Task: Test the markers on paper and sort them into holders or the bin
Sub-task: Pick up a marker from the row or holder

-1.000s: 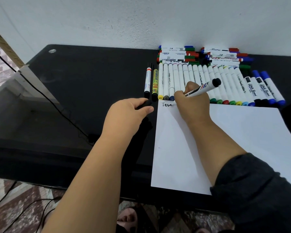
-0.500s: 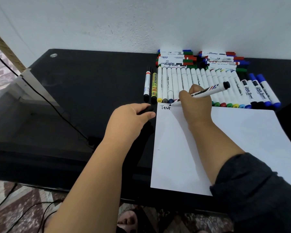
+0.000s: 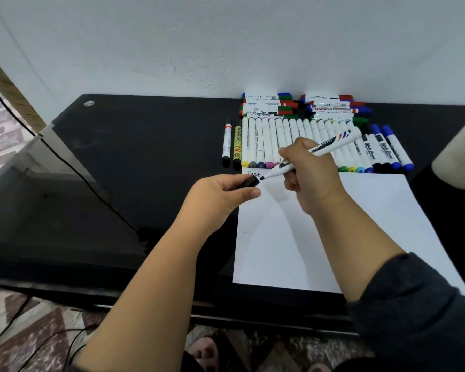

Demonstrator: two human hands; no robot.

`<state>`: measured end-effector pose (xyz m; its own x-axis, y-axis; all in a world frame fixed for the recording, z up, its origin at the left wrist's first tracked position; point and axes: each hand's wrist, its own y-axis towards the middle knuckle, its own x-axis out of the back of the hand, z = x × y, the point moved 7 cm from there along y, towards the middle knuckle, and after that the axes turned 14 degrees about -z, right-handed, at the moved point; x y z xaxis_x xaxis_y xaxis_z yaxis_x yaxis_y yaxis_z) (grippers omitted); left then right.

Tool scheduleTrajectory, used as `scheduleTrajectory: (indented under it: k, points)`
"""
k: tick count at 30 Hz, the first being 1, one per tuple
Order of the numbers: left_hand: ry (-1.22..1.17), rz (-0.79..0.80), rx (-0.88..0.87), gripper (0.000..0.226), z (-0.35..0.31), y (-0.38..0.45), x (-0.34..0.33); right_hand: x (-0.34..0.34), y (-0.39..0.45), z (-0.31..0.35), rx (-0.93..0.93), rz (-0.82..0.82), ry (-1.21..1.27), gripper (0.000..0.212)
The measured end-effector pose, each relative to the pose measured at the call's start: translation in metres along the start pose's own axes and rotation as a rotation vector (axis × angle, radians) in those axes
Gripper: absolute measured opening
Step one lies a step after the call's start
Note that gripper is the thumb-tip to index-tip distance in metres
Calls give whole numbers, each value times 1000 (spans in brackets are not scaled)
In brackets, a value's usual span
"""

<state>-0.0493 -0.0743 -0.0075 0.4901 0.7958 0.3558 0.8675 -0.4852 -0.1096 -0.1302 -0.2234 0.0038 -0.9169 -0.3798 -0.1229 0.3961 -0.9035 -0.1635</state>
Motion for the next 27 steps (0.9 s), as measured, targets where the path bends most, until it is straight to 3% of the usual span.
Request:
scheduleTrajectory:
  k: [9,15,18,21,27]
  points:
    - [-5,102,-64,31,-6,-14,-12,13,-22,-1,52,8,-94,30]
    - [35,109,-90,33,-9,-19,-18,16,-33,-12,-10,46,-60,41]
    - [76,87,-85,19,-7,-19,-19,17,-35,-18,-41,78,-40,34]
    - [58,89,-84,17,-6,-20,-18,16,-36,-18,-54,153,-32,13]
    - [93,128,-70,16,-10,-20,-14,25,-32,-14,-45,101,-30,31]
